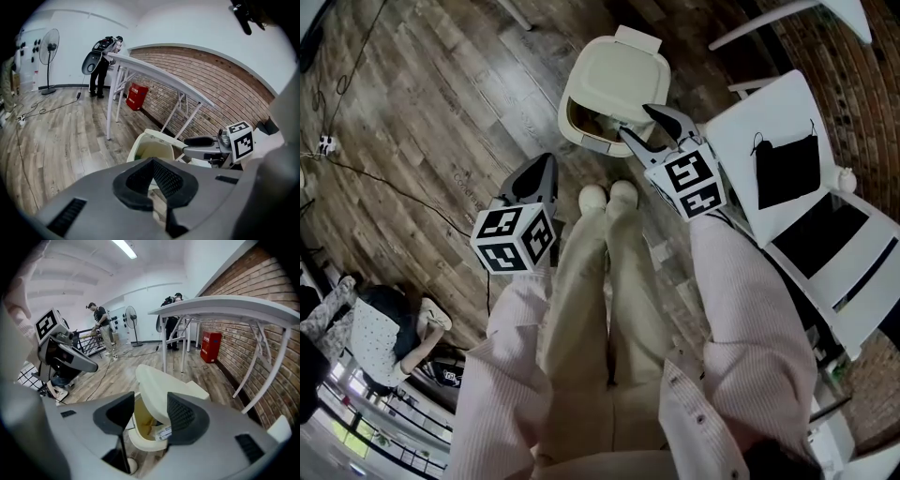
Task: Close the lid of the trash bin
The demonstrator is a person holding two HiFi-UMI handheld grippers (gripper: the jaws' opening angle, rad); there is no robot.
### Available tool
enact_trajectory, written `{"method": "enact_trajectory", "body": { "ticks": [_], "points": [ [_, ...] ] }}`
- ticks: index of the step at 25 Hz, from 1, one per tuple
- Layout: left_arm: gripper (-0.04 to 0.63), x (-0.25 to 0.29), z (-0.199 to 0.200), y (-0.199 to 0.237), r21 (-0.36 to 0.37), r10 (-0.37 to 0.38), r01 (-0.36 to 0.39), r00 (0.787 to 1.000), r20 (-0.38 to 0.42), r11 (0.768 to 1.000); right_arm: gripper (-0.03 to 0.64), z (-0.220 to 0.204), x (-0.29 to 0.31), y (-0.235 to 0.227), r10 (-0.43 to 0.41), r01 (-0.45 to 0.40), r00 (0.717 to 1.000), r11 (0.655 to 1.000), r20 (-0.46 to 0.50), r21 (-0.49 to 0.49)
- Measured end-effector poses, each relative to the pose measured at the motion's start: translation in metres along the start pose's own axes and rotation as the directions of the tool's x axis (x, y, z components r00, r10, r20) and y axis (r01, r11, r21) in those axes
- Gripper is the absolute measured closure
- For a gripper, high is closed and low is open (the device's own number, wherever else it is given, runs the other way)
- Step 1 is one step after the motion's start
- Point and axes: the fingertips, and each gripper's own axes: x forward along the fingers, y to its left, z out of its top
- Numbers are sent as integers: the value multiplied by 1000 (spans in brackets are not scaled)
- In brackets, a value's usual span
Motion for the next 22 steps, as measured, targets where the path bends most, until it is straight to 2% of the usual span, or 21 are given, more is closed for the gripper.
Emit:
{"method": "enact_trajectory", "body": {
  "ticks": [9,18,20,22],
  "points": [
    [602,9,-32,-5,-33,17,-18,999,-28,999,414,-16,2,15,54,-58,997,994,53,88],
    [602,13,-49,-3,-50,20,-21,1000,-22,999,427,-35,11,32,133,-138,990,978,43,153],
    [602,15,-53,-1,-51,21,-22,1000,-21,998,474,-42,14,29,117,-121,992,980,36,160],
    [602,17,-57,1,-51,22,-23,1000,-19,998,559,-49,17,22,81,-85,996,983,30,163]
  ]
}}
